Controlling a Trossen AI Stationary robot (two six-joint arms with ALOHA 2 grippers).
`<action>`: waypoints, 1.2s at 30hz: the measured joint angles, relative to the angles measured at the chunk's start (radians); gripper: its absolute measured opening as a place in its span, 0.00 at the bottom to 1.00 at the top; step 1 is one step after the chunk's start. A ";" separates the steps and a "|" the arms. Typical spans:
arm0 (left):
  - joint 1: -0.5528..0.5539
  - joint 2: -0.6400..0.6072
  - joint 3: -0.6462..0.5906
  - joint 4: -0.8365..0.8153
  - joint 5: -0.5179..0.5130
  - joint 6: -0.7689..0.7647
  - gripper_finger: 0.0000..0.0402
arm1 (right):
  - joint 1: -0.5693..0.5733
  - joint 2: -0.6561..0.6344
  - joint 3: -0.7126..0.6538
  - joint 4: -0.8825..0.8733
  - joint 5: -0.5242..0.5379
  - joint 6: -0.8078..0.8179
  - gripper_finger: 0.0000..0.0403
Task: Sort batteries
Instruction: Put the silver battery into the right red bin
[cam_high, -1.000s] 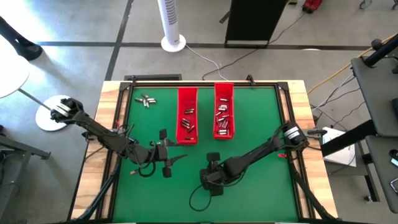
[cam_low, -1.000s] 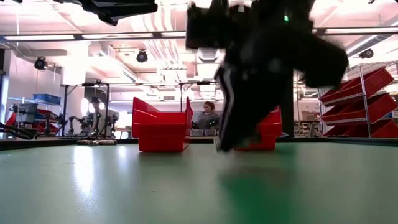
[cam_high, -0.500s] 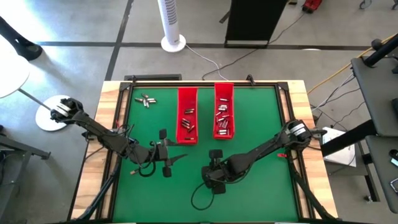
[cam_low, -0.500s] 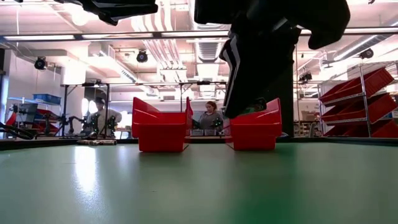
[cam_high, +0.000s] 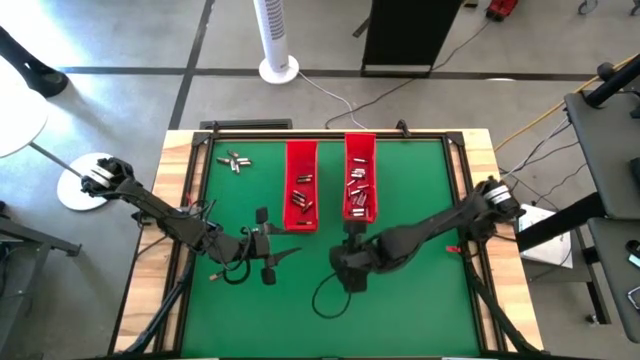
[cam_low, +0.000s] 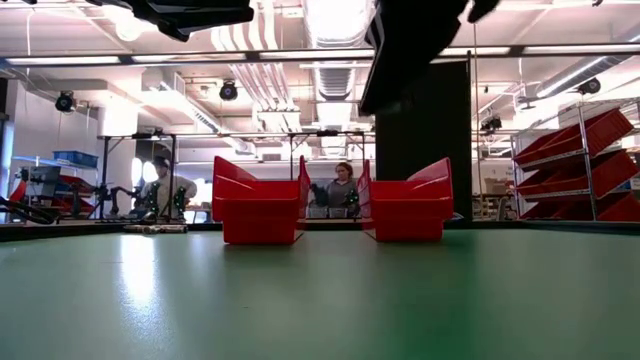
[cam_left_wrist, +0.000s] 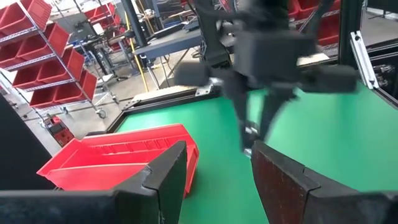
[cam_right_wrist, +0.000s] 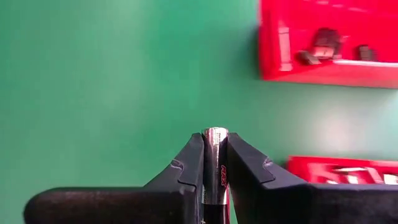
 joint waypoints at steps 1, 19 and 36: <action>0.000 0.000 0.000 0.000 0.000 0.000 0.40 | -0.014 -0.017 0.000 -0.014 0.000 -0.010 0.10; 0.000 -0.001 0.000 -0.006 0.000 0.000 0.40 | -0.325 -0.069 -0.158 -0.110 0.039 -0.171 0.11; 0.000 -0.001 0.000 -0.008 0.000 0.003 0.40 | -0.478 -0.069 -0.338 0.205 -0.131 -0.298 0.11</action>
